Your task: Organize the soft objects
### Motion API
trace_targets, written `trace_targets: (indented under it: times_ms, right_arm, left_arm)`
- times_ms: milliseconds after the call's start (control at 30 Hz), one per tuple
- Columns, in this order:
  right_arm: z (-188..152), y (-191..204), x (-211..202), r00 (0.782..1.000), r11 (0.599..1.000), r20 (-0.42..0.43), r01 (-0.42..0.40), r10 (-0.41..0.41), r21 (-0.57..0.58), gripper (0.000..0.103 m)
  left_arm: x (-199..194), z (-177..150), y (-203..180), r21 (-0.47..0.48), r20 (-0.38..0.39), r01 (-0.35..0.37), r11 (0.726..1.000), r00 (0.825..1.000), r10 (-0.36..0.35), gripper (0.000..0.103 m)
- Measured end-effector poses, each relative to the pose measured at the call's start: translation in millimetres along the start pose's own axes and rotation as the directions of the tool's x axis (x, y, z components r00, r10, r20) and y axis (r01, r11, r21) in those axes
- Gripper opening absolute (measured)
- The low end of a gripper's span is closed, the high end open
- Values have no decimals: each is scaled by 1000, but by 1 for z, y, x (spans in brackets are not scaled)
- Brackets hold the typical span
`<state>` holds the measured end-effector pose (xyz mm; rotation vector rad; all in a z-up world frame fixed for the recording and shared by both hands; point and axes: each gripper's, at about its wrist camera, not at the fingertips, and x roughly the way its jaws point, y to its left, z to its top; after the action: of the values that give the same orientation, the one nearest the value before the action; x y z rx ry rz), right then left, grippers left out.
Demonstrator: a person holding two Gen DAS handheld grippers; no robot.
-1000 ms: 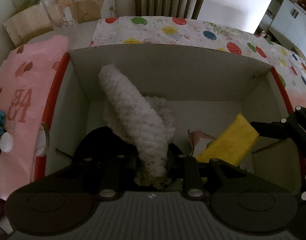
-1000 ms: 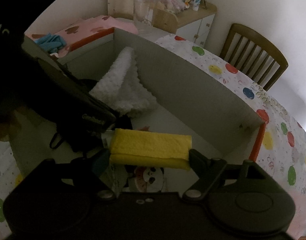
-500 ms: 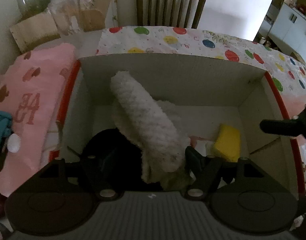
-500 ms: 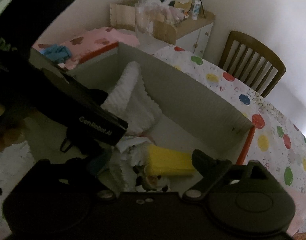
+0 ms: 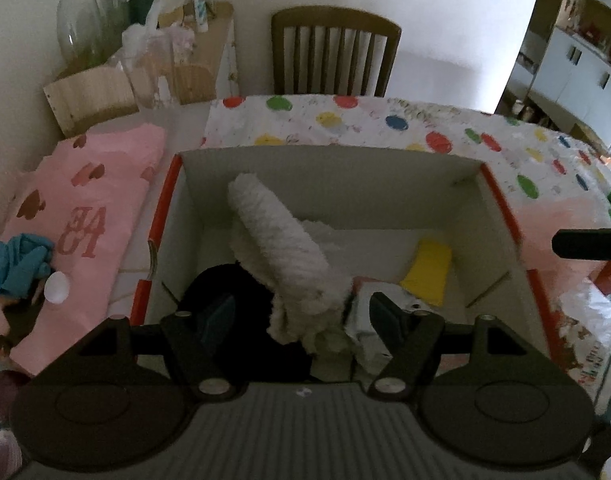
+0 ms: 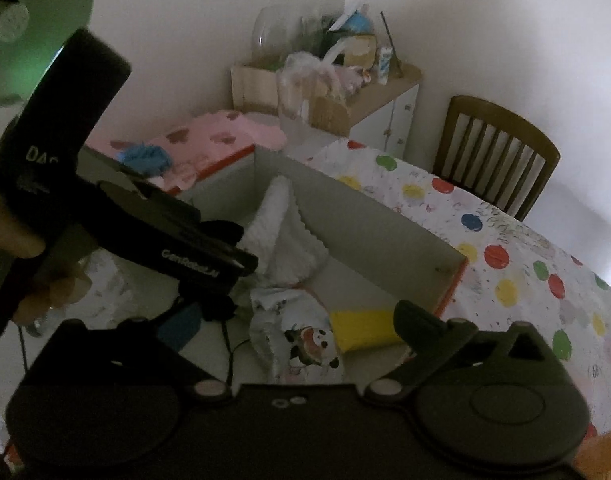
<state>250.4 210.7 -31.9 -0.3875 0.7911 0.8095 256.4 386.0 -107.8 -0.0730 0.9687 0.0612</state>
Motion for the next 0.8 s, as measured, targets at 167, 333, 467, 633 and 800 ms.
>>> trace_targets:
  times_ms: [167,333,467,633,800]
  right_arm:
    - [-11,-9,-35,999,1000,52,10,-11,20,102]
    - [-28,-21,-71,995,999,95,23,-27,45,102]
    - [-47,-36,-101,992,996,119,32,-42,83,103]
    - [-74,-61,-138,987,987,146,51,-73,152,103]
    - [-104,-89,-168,980,975,151,97,-129,201,103]
  left_arm:
    - [-25,-6,-13,-6,43,26,1000,999,-26,80]
    - [-52,-13,-30,1,94,57,998,994,-57,83]
    - [-75,-19,-48,15,138,83,996,987,-84,85]
    - [-94,-27,-74,15,173,139,990,975,-139,88]
    - [-109,-40,-106,38,199,187,982,961,-191,93]
